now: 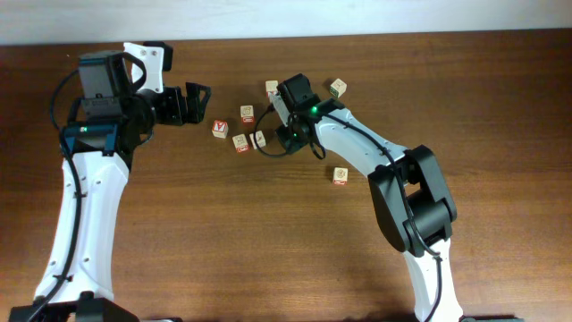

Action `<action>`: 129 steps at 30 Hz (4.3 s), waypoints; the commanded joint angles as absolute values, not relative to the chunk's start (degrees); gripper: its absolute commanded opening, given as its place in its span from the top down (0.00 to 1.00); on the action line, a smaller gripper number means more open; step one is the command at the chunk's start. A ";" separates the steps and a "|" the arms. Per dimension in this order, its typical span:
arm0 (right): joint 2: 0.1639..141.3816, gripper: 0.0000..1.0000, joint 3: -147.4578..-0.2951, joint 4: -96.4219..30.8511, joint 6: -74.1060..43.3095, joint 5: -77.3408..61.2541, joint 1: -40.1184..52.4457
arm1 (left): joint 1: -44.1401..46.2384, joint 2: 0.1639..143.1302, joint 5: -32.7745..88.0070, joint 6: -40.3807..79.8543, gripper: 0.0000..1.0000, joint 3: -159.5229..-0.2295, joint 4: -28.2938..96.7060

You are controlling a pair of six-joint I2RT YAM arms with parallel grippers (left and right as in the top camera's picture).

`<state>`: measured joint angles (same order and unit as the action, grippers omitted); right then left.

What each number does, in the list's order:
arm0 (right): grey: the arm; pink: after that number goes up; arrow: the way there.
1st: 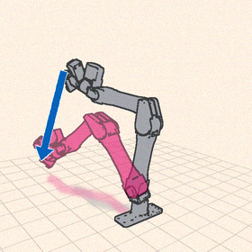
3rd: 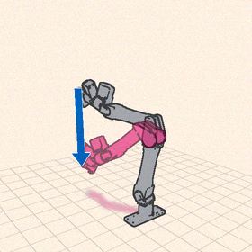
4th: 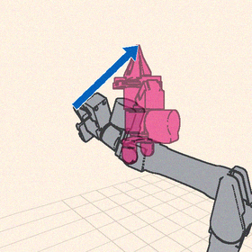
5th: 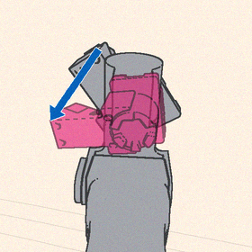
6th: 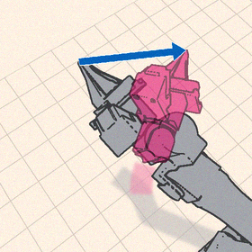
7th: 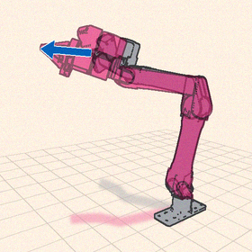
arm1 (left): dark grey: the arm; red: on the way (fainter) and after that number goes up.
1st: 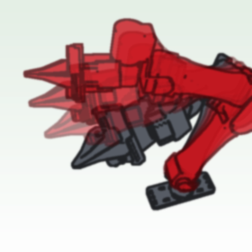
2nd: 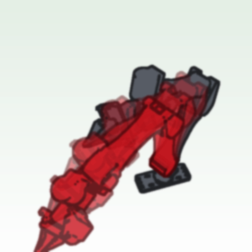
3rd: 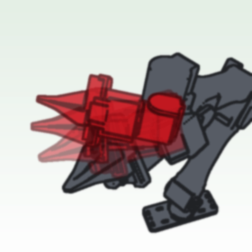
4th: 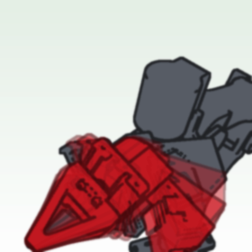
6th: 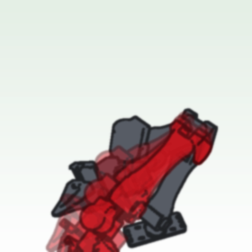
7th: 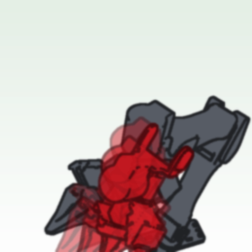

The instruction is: Rotate 5 blocks

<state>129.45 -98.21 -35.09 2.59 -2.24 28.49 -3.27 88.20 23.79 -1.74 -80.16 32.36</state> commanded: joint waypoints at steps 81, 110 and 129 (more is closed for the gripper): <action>123.90 0.79 -108.88 -52.80 -23.75 2.20 34.11 | -3.14 88.62 24.23 -2.66 0.01 -81.25 32.25; 124.11 0.61 -100.60 -59.79 -33.21 8.43 32.49 | -3.14 88.62 24.23 -2.66 0.01 -81.25 32.25; 139.39 0.23 -121.43 -38.83 -7.62 5.04 25.91 | -3.14 88.62 24.23 -2.66 0.01 -81.25 32.25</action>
